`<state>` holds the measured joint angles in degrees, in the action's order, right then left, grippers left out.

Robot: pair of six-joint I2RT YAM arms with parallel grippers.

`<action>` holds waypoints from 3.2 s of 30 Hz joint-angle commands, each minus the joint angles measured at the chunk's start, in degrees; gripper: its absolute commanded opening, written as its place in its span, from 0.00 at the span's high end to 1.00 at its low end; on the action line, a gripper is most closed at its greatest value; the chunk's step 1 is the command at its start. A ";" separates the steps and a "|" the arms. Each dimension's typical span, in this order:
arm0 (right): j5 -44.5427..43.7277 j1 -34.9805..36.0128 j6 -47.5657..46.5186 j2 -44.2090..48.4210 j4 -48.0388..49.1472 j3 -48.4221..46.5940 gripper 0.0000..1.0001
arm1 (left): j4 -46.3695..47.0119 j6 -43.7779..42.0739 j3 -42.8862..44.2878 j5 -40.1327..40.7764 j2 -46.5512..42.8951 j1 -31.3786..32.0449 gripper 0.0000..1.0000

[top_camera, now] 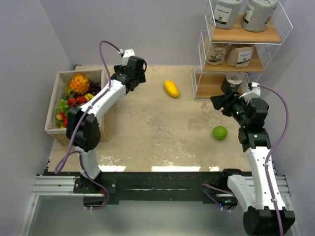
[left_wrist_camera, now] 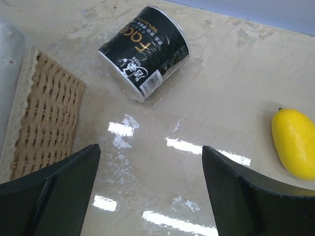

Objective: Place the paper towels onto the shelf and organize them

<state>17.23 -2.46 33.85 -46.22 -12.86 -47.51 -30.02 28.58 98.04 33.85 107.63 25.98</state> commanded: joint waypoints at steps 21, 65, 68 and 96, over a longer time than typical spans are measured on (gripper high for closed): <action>2.36 0.26 -0.27 -2.74 0.82 -3.82 0.36 | 15.69 -14.69 20.08 -7.91 20.77 -9.10 0.11; 1.49 0.26 -4.31 -0.46 -4.27 -5.05 0.35 | 12.72 -6.62 -17.72 -12.40 -13.52 2.50 0.14; 0.79 0.26 -4.58 0.95 -5.07 -5.32 0.35 | 10.94 -0.90 -13.67 -12.49 -9.38 1.36 0.14; 0.70 0.26 -5.54 -1.86 -7.79 -10.59 0.35 | 50.23 -55.64 -16.83 -14.77 12.77 1.71 0.20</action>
<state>18.96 -2.26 29.78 -48.21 -20.05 -53.98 11.60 -23.29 81.43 20.99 117.82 29.41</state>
